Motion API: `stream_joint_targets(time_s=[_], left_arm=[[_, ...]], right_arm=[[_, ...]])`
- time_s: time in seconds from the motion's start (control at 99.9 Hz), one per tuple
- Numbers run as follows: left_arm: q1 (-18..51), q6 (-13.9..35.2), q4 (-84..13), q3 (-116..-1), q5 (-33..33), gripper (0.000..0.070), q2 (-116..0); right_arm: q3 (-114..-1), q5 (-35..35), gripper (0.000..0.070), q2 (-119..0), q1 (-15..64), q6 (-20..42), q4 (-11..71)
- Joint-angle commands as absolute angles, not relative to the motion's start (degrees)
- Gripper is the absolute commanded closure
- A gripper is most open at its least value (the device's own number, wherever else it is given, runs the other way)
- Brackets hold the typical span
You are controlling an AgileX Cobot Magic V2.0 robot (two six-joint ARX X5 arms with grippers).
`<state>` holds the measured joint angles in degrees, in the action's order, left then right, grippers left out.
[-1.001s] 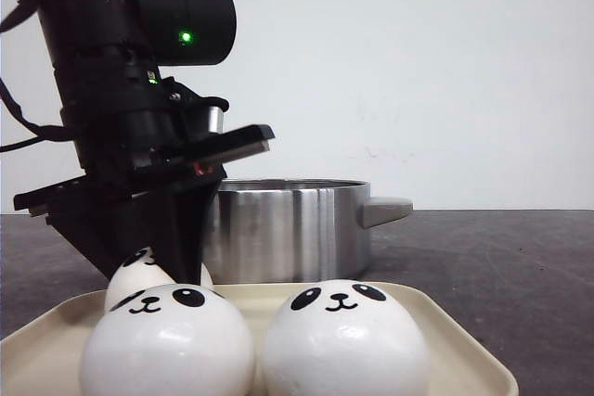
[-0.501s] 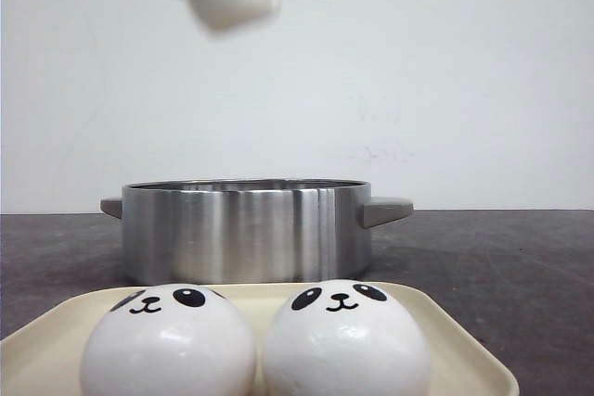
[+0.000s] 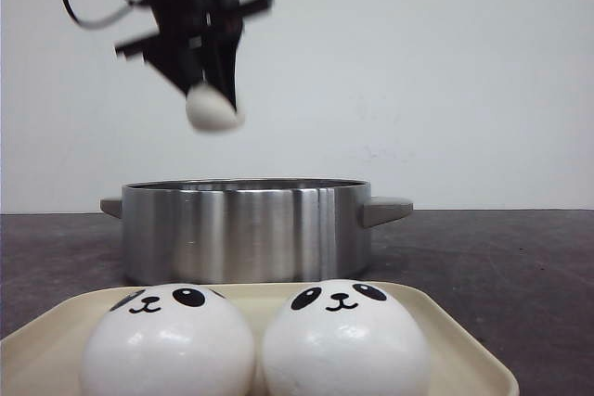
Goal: Steam buns
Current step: 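Carry the grasped bun with the left gripper into the pot and release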
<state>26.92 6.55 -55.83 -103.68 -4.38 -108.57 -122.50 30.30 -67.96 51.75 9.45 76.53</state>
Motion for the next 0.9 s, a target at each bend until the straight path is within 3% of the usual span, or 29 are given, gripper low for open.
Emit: stream_joint_targets(time_s=[0.0,0.601,0.891], left_arm=[[26.85,5.39,-56.14,-106.61,-4.1,0.0695,-112.55],[24.71,5.21,-50.48,-108.33,-1.45,0.0695,-124.68],[25.15,5.65,-49.6,-108.33,-4.67,0.0694,-125.95]], right_arm=[[-123.63,30.68,0.0699,-68.47,52.38,10.15,77.08],[-123.66,30.65,0.0699,-68.34,52.38,14.66,80.93],[-123.63,30.7,0.0699,-68.44,52.38,15.05,80.93]])
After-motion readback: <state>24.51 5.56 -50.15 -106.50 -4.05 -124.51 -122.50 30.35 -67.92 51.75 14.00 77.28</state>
